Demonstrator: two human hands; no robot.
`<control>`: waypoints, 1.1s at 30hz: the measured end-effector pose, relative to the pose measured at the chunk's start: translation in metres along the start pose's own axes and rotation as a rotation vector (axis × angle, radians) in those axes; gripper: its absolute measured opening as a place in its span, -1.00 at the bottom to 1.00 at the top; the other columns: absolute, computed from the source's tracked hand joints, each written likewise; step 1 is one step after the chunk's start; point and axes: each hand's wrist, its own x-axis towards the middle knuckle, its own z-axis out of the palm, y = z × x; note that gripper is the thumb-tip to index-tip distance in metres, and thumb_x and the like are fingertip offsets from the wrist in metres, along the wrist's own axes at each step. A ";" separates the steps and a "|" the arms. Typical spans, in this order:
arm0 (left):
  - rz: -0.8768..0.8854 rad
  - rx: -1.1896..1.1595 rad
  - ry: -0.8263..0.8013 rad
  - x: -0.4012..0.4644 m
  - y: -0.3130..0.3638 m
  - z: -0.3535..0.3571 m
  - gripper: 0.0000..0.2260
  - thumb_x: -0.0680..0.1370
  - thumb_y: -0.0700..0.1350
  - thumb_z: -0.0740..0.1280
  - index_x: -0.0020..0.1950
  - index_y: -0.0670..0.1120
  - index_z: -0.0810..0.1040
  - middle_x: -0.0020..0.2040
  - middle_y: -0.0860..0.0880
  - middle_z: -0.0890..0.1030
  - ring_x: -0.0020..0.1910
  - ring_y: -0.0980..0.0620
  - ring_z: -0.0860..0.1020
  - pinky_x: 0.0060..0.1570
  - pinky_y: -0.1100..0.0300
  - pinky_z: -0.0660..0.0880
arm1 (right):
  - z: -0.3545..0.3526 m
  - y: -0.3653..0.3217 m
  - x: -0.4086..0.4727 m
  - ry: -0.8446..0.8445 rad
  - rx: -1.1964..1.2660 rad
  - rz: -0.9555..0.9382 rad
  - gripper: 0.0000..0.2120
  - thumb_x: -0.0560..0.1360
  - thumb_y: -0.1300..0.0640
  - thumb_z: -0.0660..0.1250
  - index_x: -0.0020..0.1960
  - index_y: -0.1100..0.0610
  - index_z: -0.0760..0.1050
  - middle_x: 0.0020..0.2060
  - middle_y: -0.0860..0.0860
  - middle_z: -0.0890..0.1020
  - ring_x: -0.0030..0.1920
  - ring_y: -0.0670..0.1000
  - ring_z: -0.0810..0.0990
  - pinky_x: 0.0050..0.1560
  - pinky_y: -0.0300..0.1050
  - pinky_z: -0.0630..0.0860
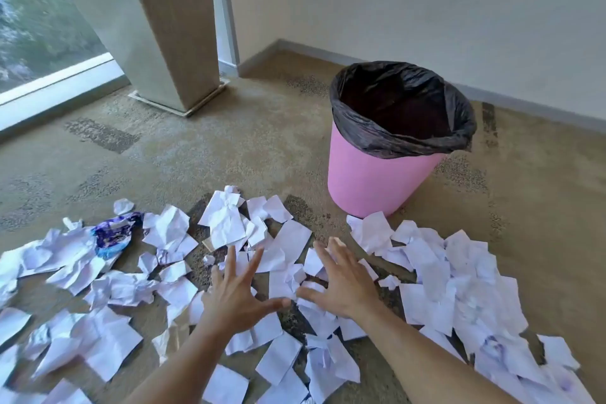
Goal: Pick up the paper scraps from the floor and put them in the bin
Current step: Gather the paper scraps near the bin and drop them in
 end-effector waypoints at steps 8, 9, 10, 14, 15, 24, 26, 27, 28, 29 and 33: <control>-0.016 0.114 0.035 0.000 0.006 0.025 -0.25 0.38 0.34 0.39 0.50 0.28 0.17 0.56 -0.03 0.04 0.45 -0.20 0.17 0.32 -0.04 0.33 | 0.019 -0.006 -0.008 -0.041 -0.082 -0.070 -0.29 0.40 -0.20 0.39 0.45 -0.18 0.14 0.46 0.03 0.15 0.41 0.18 0.18 0.22 0.09 0.43; 0.002 0.112 0.042 0.000 0.009 0.029 -0.33 0.42 0.27 0.39 0.47 0.25 0.23 0.53 -0.02 0.09 0.42 -0.19 0.21 0.31 -0.01 0.34 | 0.021 -0.009 -0.010 -0.039 -0.058 -0.074 -0.35 0.43 -0.14 0.40 0.43 -0.15 0.19 0.44 0.03 0.17 0.39 0.17 0.19 0.19 0.08 0.45; 0.018 0.109 0.042 0.000 0.011 0.032 -0.42 0.45 0.21 0.39 0.44 0.23 0.29 0.49 -0.01 0.14 0.38 -0.17 0.23 0.31 0.02 0.33 | 0.023 -0.010 -0.011 -0.042 -0.029 -0.077 -0.41 0.46 -0.07 0.39 0.42 -0.12 0.23 0.42 0.03 0.19 0.38 0.17 0.20 0.17 0.06 0.46; 0.037 0.043 0.035 0.002 0.020 0.042 -0.61 0.54 -0.02 0.37 0.34 0.16 0.42 0.37 0.02 0.26 0.31 -0.13 0.26 0.19 0.11 0.37 | 0.030 -0.010 -0.012 -0.022 0.142 -0.100 -0.54 0.52 0.20 0.35 0.38 -0.02 0.37 0.31 0.04 0.32 0.30 0.13 0.33 0.11 -0.03 0.46; 0.038 0.035 0.043 0.002 0.021 0.043 -0.65 0.55 -0.06 0.36 0.32 0.14 0.44 0.33 0.03 0.29 0.29 -0.13 0.28 0.17 0.13 0.37 | 0.032 -0.010 -0.013 -0.020 0.194 -0.097 -0.56 0.51 0.24 0.35 0.35 0.00 0.41 0.26 0.04 0.36 0.26 0.12 0.38 0.12 -0.04 0.46; -0.004 -0.161 0.157 0.004 0.029 0.042 -0.80 0.45 -0.33 0.36 -0.06 -0.09 0.69 -0.07 -0.04 0.57 -0.05 -0.03 0.56 -0.14 0.26 0.35 | 0.015 -0.001 -0.027 0.000 0.709 0.010 -0.66 0.39 0.24 0.47 -0.37 -0.03 0.36 -0.41 -0.05 0.40 -0.42 -0.20 0.38 -0.33 -0.22 0.33; -0.061 -0.319 0.151 -0.001 0.039 0.037 -0.87 0.44 -0.30 0.42 -0.16 -0.09 0.70 -0.19 -0.02 0.66 -0.19 0.03 0.57 -0.20 0.25 0.43 | 0.004 0.000 -0.032 0.009 0.868 0.063 -0.87 0.40 0.21 0.50 -0.08 0.12 0.59 -0.17 0.10 0.62 -0.14 -0.05 0.62 -0.05 0.00 0.54; -0.096 -0.440 0.144 -0.003 0.046 0.033 -0.89 0.43 -0.29 0.44 -0.20 -0.09 0.70 -0.25 0.00 0.68 -0.26 0.05 0.59 -0.25 0.24 0.47 | -0.001 0.001 -0.033 0.013 0.954 0.103 -0.77 0.39 0.21 0.51 0.03 0.16 0.60 -0.06 0.14 0.64 -0.03 0.05 0.64 0.07 0.09 0.54; -0.127 -0.566 0.144 -0.005 0.053 0.029 -0.88 0.43 -0.29 0.43 -0.22 -0.09 0.70 -0.32 0.00 0.68 -0.33 0.06 0.59 -0.32 0.24 0.48 | -0.006 0.003 -0.034 0.017 1.049 0.126 -0.75 0.38 0.21 0.52 0.03 0.12 0.60 -0.06 0.10 0.66 -0.02 0.07 0.64 0.09 0.12 0.57; -0.141 -0.676 0.148 -0.006 0.060 0.023 -0.86 0.44 -0.31 0.42 -0.22 -0.09 0.71 -0.36 -0.01 0.67 -0.40 0.05 0.57 -0.39 0.25 0.46 | -0.013 0.003 -0.035 0.028 1.133 0.132 -0.76 0.37 0.23 0.53 0.00 0.07 0.61 -0.12 0.04 0.67 -0.07 0.05 0.65 0.03 0.11 0.62; -0.060 -0.972 0.115 -0.008 0.096 -0.015 -0.84 0.49 -0.35 0.38 -0.14 -0.13 0.71 -0.21 -0.25 0.68 -0.30 -0.08 0.59 -0.28 0.11 0.50 | -0.060 0.010 -0.046 0.137 1.359 0.099 -0.78 0.36 0.30 0.53 -0.05 0.09 0.62 -0.19 0.00 0.68 -0.18 0.01 0.63 -0.27 -0.12 0.57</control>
